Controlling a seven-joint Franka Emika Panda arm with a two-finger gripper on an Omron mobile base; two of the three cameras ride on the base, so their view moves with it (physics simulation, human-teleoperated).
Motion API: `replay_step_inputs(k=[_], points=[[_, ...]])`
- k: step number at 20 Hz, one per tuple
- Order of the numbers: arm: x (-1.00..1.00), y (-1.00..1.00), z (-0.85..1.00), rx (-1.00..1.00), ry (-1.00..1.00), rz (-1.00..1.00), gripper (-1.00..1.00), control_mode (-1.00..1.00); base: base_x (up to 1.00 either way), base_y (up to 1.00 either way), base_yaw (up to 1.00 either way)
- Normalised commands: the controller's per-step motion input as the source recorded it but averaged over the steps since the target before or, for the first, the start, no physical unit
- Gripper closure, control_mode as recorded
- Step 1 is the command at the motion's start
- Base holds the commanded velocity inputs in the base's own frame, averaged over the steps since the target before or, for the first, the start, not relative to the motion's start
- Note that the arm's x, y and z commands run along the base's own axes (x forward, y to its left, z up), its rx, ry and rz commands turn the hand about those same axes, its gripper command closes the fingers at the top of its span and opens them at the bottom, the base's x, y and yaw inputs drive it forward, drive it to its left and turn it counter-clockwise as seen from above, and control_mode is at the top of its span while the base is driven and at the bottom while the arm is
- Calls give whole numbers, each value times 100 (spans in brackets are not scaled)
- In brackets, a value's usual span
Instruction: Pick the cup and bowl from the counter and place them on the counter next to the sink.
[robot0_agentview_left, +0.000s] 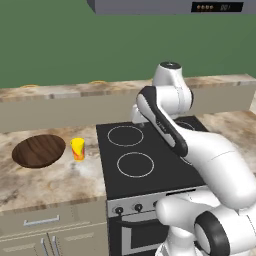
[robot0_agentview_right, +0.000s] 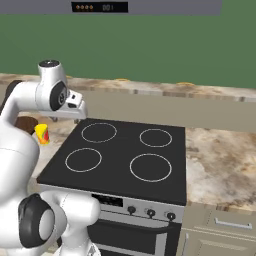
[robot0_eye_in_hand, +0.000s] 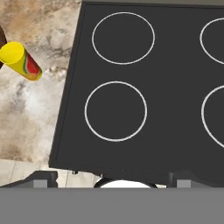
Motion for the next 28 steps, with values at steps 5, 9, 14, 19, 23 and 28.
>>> replay_step_inputs(k=[5, 9, 14, 19, 23, 28], points=[[22, 62, -8, 0, 0, 0, -100, -100, 0, 0, 0], [43, 73, 0, -2, 0, -4, -100, -100, 0, 0, 0], [49, 70, -1, -1, 0, -5, -100, -100, 0, 0, 0], [56, 50, -5, 0, 0, -6, -100, -100, 0, 0, 0], [44, 15, -23, 16, 0, -7, -100, -100, 0, 0, 0], [25, 1, -26, 25, 0, -7, -100, -100, 0, 0, 0]])
